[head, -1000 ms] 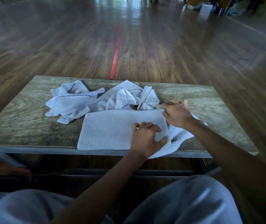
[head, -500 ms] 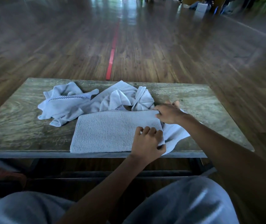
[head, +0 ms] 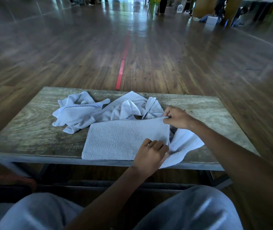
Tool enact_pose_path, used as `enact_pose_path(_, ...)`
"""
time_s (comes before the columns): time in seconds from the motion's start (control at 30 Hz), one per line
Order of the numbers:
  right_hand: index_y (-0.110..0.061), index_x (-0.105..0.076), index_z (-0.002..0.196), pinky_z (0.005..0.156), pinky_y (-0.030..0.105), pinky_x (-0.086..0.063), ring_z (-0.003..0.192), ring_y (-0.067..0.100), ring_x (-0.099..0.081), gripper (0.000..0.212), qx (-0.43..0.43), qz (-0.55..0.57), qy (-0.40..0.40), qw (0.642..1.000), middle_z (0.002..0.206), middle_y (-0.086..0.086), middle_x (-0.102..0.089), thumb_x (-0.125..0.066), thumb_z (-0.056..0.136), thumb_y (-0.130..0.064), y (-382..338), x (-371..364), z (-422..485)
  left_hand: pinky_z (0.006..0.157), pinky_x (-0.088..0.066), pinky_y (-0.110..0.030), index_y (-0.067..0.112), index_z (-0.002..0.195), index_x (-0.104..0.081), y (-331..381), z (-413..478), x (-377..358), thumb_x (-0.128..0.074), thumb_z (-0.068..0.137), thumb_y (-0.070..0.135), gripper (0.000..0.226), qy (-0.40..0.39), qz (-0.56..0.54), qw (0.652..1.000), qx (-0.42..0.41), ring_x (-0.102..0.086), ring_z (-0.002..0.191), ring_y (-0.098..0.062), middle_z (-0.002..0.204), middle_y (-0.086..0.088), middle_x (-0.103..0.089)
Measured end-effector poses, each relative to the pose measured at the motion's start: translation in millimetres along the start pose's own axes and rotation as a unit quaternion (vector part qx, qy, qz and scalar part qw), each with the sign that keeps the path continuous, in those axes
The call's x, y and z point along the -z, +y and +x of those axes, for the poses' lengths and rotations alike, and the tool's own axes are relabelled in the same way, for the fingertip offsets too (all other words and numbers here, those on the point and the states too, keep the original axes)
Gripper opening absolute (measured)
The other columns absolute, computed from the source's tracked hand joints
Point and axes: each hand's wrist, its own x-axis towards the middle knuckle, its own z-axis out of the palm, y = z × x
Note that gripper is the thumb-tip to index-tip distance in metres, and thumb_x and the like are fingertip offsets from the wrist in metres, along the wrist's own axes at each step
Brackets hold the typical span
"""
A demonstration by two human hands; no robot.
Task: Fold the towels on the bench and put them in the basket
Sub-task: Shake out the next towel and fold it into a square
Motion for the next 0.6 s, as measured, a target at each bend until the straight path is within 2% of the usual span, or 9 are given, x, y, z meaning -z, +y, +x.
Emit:
enact_pose_path(0.1, -0.027, -0.056, 0.098, 0.07, 0.035, -0.042, 0.079, 0.029, -0.052, 0.013, 0.024, 0.093, -0.039, 0.995, 0.095, 0.017, -0.057, -0.056, 0.088, -0.018, -17, 19, -2, 0.062, -0.041, -0.029, 0.017, 0.082, -0.062, -1, -2, 21, -0.06, 0.081, 0.019, 0.003, 0.056, -0.09, 0.992, 0.065, -0.056, 0.062, -0.017, 0.073, 0.003, -0.062)
enact_pose_path(0.2, -0.02, -0.064, 0.091, 0.064, 0.025, -0.036, 0.068, 0.014, -0.046, 0.013, 0.043, 0.148, -0.077, 0.985, 0.085, 0.004, -0.054, -0.054, 0.092, -0.012, -41, 36, -4, 0.066, -0.045, -0.029, 0.016, 0.09, -0.06, -7, -10, 46, -0.057, 0.084, 0.016, 0.007, 0.085, -0.178, 0.971, 0.131, -0.057, 0.069, -0.015, 0.08, 0.003, -0.065)
enact_pose_path(0.3, -0.014, -0.066, 0.087, 0.06, 0.027, -0.026, 0.063, 0.012, -0.042, 0.013, 0.046, 0.227, -0.129, 0.964, 0.073, -0.001, -0.053, -0.056, 0.083, -0.006, -62, 44, 0, 0.071, -0.048, -0.025, 0.015, 0.094, -0.061, -19, -22, 66, -0.057, 0.085, 0.008, 0.011, 0.113, -0.235, 0.948, 0.184, -0.059, 0.077, -0.013, 0.086, 0.004, -0.064)
enact_pose_path(0.37, -0.014, -0.068, 0.09, 0.06, 0.027, -0.026, 0.067, 0.01, -0.047, 0.025, 0.061, 0.204, -0.155, 0.965, 0.073, -0.001, -0.055, -0.055, 0.071, -0.005, -77, 46, 6, 0.073, -0.045, -0.014, 0.012, 0.094, -0.064, -29, -30, 80, -0.059, 0.083, -0.001, 0.017, 0.148, -0.232, 0.939, 0.206, -0.058, 0.081, -0.006, 0.088, 0.002, -0.064)
enact_pose_path(0.43, -0.018, -0.068, 0.098, 0.07, 0.026, -0.036, 0.078, 0.009, -0.054, 0.032, 0.081, 0.148, -0.178, 0.97, 0.084, 0.002, -0.063, -0.056, 0.074, 0.0, -94, 43, 15, 0.074, -0.041, -0.008, 0.01, 0.091, -0.066, -38, -40, 92, -0.059, 0.082, -0.006, 0.019, 0.175, -0.225, 0.93, 0.233, -0.056, 0.082, -0.001, 0.086, 0.0, -0.062)
enact_pose_path(0.5, -0.014, -0.066, 0.106, 0.084, 0.03, -0.044, 0.088, 0.012, -0.059, 0.031, 0.108, 0.12, -0.204, 0.966, 0.096, 0.008, -0.067, -0.06, 0.081, 0.004, -114, 34, 25, 0.073, -0.04, -0.007, 0.013, 0.087, -0.065, -46, -51, 101, -0.059, 0.081, -0.004, 0.019, 0.197, -0.226, 0.912, 0.278, -0.056, 0.081, 0.0, 0.084, 0.003, -0.061)
enact_pose_path(0.6, -0.005, -0.063, 0.109, 0.081, 0.029, -0.046, 0.084, 0.014, -0.058, 0.024, 0.144, 0.074, -0.206, 0.965, 0.093, 0.015, -0.066, -0.063, 0.086, 0.0, -147, 10, 39, 0.069, -0.041, -0.008, 0.018, 0.079, -0.061, -55, -69, 105, -0.07, 0.078, 0.008, 0.014, 0.221, -0.226, 0.884, 0.346, -0.058, 0.073, -0.003, 0.078, 0.007, -0.062)
